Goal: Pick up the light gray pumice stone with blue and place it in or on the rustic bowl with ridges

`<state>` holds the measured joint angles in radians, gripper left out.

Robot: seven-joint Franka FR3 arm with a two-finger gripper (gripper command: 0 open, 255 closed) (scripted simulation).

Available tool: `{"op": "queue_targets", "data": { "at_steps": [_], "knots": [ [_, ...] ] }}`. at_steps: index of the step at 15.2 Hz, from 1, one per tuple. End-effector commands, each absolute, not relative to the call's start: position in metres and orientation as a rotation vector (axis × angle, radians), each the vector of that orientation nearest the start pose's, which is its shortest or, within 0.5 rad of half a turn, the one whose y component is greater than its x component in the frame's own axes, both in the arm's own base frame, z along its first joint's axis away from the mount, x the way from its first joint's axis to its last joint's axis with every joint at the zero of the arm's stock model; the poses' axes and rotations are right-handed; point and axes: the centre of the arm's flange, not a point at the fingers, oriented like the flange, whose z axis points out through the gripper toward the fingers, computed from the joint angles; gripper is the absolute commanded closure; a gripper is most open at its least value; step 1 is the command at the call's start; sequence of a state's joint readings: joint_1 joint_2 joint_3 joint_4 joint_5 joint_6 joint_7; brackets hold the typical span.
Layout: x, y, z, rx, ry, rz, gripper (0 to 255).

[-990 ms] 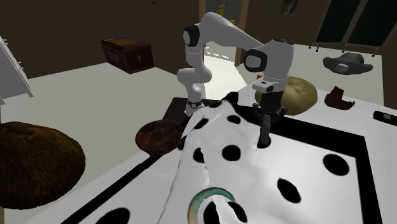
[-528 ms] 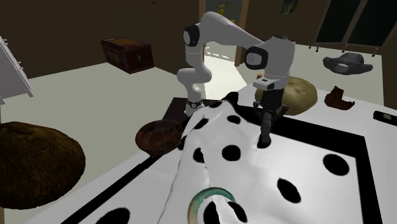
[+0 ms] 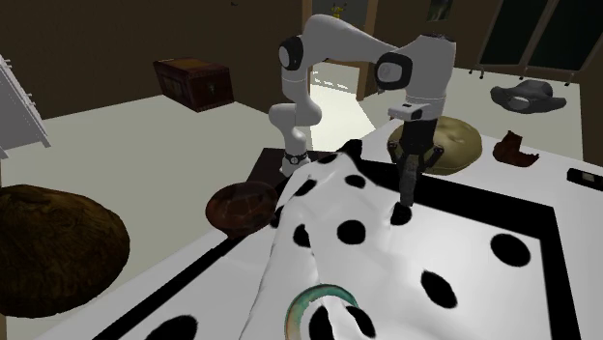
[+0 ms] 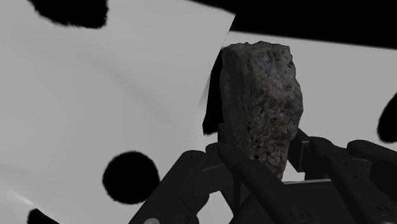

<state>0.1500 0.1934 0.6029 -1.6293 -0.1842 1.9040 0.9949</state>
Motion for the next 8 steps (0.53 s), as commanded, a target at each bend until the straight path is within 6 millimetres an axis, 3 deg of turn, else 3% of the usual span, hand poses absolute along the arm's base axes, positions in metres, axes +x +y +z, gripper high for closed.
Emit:
{"op": "queue_targets", "data": {
  "at_steps": [1, 8],
  "knots": [
    [0.482, 0.395, 0.542, -3.074, 0.319, -0.197, 255],
    [0.482, 0.395, 0.579, -3.074, 0.319, -0.197, 255]
  ]
}}
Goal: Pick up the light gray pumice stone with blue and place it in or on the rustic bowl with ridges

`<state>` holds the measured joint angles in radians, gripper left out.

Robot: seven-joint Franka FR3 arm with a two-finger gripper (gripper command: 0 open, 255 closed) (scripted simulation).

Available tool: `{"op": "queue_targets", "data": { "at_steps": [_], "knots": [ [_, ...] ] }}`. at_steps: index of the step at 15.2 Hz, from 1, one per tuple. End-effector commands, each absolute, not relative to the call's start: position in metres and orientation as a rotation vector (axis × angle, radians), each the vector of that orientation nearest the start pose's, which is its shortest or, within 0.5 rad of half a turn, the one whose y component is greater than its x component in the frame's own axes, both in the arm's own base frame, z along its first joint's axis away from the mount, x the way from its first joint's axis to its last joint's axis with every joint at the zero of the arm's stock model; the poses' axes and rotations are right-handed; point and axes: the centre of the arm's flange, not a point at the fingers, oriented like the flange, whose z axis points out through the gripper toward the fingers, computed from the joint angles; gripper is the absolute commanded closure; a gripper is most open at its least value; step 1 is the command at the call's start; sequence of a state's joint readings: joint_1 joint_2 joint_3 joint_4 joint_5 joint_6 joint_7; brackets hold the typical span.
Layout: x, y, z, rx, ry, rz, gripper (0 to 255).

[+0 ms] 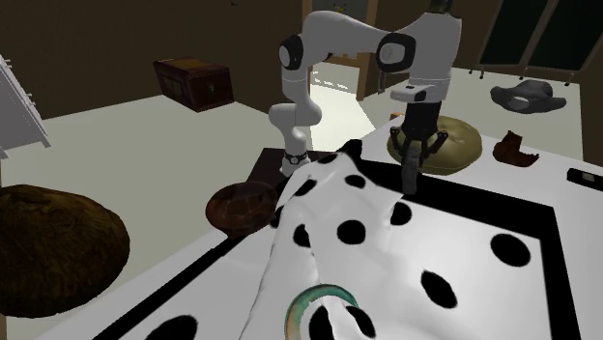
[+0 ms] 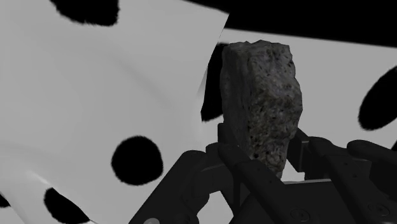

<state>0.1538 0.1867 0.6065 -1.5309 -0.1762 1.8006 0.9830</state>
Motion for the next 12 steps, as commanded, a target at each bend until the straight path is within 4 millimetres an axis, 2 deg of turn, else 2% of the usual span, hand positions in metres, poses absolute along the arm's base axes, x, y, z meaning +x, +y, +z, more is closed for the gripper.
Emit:
{"op": "queue_targets", "data": {
  "at_steps": [1, 12],
  "knots": [
    [0.482, 0.395, 0.584, -3.074, 0.319, -0.197, 255],
    [0.482, 0.395, 0.642, -3.074, 0.319, -0.197, 255]
  ]
}}
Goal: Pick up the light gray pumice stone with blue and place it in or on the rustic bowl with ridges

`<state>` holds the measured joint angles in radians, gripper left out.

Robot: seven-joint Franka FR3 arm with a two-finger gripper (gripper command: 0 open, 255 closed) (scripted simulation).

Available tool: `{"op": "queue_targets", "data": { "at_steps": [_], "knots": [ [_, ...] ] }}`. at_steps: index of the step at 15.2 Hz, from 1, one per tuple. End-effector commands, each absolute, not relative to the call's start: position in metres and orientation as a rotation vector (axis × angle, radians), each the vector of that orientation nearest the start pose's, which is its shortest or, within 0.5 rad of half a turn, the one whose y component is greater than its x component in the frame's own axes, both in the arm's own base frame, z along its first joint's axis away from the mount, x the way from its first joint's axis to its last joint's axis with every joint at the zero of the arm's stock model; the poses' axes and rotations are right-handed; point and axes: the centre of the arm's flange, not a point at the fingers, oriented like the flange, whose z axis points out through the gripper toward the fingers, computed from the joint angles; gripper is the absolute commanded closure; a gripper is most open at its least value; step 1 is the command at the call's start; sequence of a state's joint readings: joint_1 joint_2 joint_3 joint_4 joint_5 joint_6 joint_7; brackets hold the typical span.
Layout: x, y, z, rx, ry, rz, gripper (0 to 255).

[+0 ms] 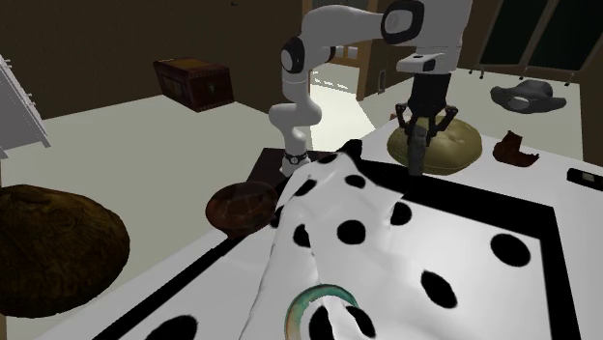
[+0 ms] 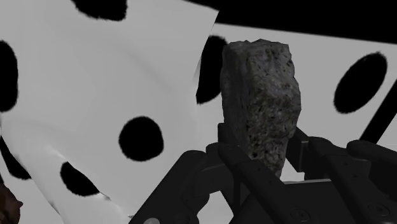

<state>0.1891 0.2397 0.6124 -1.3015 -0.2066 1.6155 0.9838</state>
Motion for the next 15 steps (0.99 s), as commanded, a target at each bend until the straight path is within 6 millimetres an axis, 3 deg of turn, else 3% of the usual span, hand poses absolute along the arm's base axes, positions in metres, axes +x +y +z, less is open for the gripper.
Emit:
{"op": "queue_targets", "data": {
  "at_steps": [1, 2, 15],
  "knots": [
    [0.482, 0.395, 0.648, -3.074, 0.319, -0.197, 255],
    [0.482, 0.395, 0.649, -3.074, 0.319, -0.197, 255],
    [0.527, 0.230, 0.657, -3.074, 0.319, -0.197, 255]
  ]
}}
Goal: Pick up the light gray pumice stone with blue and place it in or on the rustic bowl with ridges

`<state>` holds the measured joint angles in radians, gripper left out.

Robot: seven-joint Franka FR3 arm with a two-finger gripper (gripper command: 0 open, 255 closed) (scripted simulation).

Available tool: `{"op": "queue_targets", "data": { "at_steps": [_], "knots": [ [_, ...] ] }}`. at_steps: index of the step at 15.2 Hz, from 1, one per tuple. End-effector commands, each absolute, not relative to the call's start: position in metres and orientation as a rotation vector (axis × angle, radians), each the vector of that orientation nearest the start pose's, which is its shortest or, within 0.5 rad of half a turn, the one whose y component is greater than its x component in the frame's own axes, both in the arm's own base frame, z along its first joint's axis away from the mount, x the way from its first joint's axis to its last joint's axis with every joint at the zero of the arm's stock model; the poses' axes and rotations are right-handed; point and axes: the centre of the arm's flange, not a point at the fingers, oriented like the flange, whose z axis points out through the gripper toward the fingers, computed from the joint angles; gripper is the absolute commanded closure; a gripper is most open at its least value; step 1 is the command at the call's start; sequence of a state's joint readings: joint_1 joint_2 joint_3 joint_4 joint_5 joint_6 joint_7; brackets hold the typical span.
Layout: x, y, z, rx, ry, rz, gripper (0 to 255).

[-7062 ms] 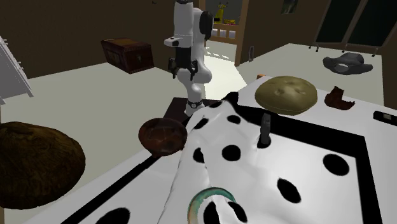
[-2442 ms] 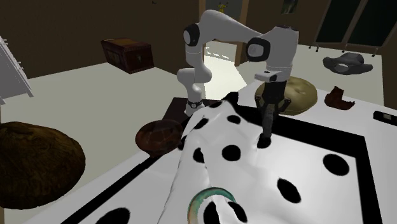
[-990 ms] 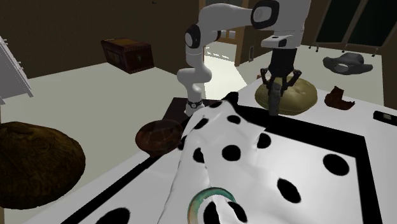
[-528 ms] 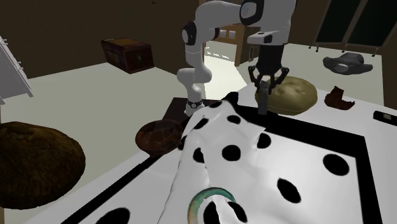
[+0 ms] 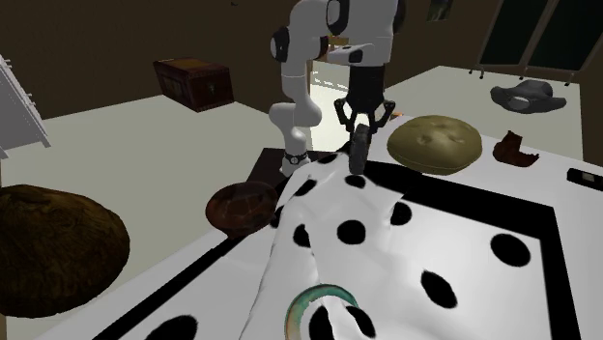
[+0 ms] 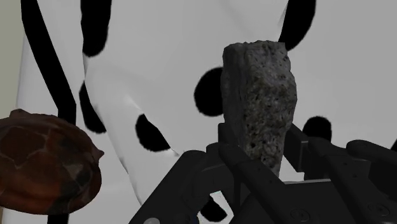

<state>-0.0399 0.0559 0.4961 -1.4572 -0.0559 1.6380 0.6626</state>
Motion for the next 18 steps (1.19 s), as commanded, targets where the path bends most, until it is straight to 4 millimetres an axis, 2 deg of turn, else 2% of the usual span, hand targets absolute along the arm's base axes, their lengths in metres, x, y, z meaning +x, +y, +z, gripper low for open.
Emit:
{"op": "queue_targets", "data": {
  "at_steps": [1, 18],
  "knots": [
    [0.530, 0.217, 0.658, -3.074, 0.319, -0.197, 255],
    [0.589, 0.001, 0.669, -3.074, 0.319, -0.197, 255]
  ]
}}
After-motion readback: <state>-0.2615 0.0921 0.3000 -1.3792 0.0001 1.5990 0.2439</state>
